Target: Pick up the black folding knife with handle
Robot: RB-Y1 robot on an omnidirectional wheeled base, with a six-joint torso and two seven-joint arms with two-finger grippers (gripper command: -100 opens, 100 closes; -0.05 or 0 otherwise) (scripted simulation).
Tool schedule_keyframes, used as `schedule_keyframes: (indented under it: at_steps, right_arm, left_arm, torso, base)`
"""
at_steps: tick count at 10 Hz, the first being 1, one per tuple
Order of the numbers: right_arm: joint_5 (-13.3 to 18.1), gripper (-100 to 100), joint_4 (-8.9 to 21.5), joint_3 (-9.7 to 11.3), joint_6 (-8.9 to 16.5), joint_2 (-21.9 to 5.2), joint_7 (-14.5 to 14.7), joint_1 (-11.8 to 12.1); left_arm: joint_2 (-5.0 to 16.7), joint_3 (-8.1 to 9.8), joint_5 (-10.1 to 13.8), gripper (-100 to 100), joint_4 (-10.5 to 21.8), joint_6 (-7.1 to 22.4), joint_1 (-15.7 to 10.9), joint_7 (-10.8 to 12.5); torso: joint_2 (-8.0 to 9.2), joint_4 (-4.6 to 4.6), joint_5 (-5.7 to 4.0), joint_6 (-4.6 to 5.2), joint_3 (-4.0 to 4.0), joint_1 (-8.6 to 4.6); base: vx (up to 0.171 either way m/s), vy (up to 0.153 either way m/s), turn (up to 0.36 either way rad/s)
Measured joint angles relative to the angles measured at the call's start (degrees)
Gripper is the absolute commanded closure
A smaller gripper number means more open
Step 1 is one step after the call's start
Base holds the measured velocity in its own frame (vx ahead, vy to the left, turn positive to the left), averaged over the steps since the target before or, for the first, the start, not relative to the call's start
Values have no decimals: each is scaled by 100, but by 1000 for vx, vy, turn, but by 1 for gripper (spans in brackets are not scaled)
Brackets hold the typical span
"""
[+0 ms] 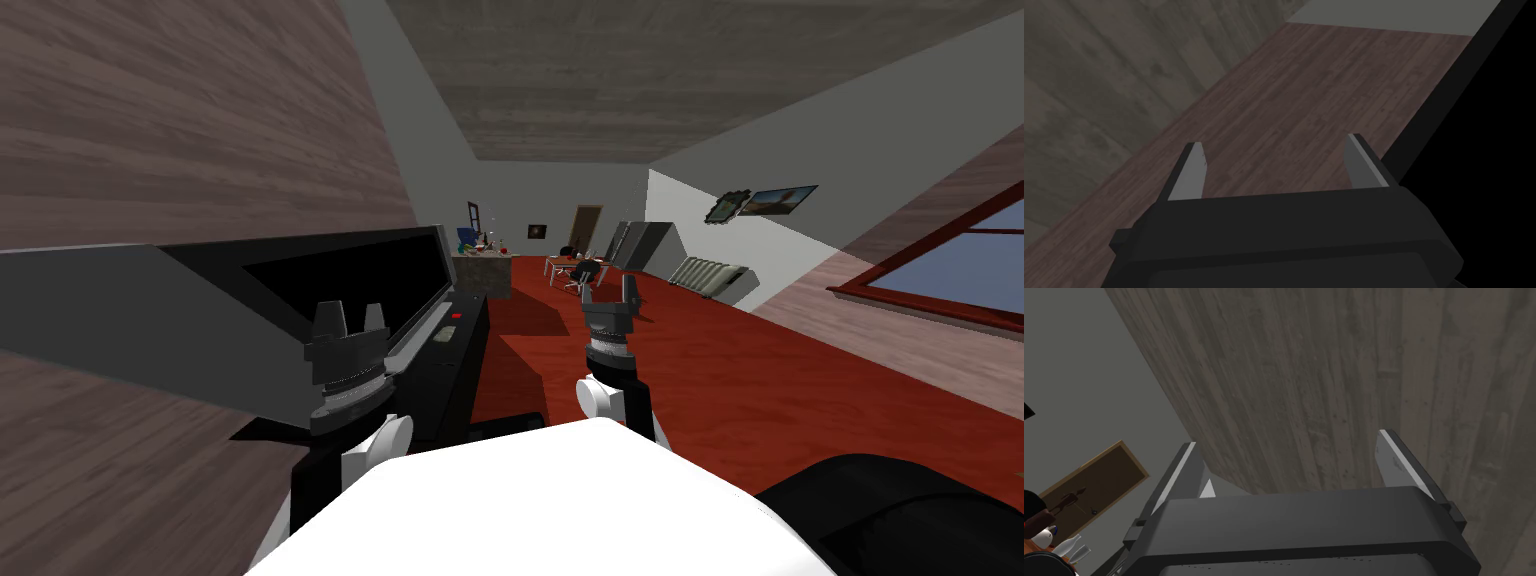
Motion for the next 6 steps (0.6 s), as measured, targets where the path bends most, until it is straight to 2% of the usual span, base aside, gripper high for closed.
schedule_keyframes:
  at_steps: [3, 5, 6]
  right_arm:
    - [0, 0, 0, 1, 0, 1, 0, 0]
    - [0, 0, 0, 1, 0, 1, 0, 0]
    - [0, 0, 0, 1, 0, 1, 0, 0]
  left_arm:
    - [386, -14, 6, -100, 198, 112, 1, -12]
    - [689, 50, 46, -100, 483, 267, -71, 10]
    - [807, 17, 35, -100, 600, 366, -49, -10]
  torso:
    - [-5, -1, -7, 1, -3, -29]
    - [-17, -4, -7, 1, -9, -33]
    - [-20, -5, -7, 0, -12, -32]
  base:
    - [14, -81, -46]
    - [51, -89, -49]
    - [38, -83, -60]
